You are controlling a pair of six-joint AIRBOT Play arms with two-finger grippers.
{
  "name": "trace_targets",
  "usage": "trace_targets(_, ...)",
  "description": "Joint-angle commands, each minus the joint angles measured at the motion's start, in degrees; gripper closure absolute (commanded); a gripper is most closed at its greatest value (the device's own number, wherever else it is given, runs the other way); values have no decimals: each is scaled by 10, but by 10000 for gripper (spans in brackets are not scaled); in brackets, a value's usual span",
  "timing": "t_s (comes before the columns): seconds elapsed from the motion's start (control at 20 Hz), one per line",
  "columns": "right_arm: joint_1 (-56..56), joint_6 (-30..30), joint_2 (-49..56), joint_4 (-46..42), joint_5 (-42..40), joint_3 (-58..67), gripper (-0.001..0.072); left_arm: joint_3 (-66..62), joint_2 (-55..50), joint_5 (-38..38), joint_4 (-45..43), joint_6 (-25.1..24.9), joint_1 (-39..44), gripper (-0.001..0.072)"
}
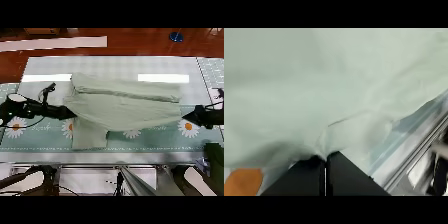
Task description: Fold the shirts.
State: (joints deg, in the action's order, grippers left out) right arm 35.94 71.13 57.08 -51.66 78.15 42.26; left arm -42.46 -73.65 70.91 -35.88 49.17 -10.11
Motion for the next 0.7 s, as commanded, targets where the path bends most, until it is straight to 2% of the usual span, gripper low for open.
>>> trace_targets(0.0,-1,5,-26,35,-8,76,691,-91,35,26,60,7,1,678)
trace_targets(0.2,-1,6,-17,66,-74,90,691,-203,0,-34,59,18,15,678)
trace_targets(0.35,-10,-3,23,66,-110,90,691,-249,-73,-38,59,32,20,678)
trace_targets(0.65,-107,13,156,50,-251,139,691,-349,-214,-38,59,56,20,677)
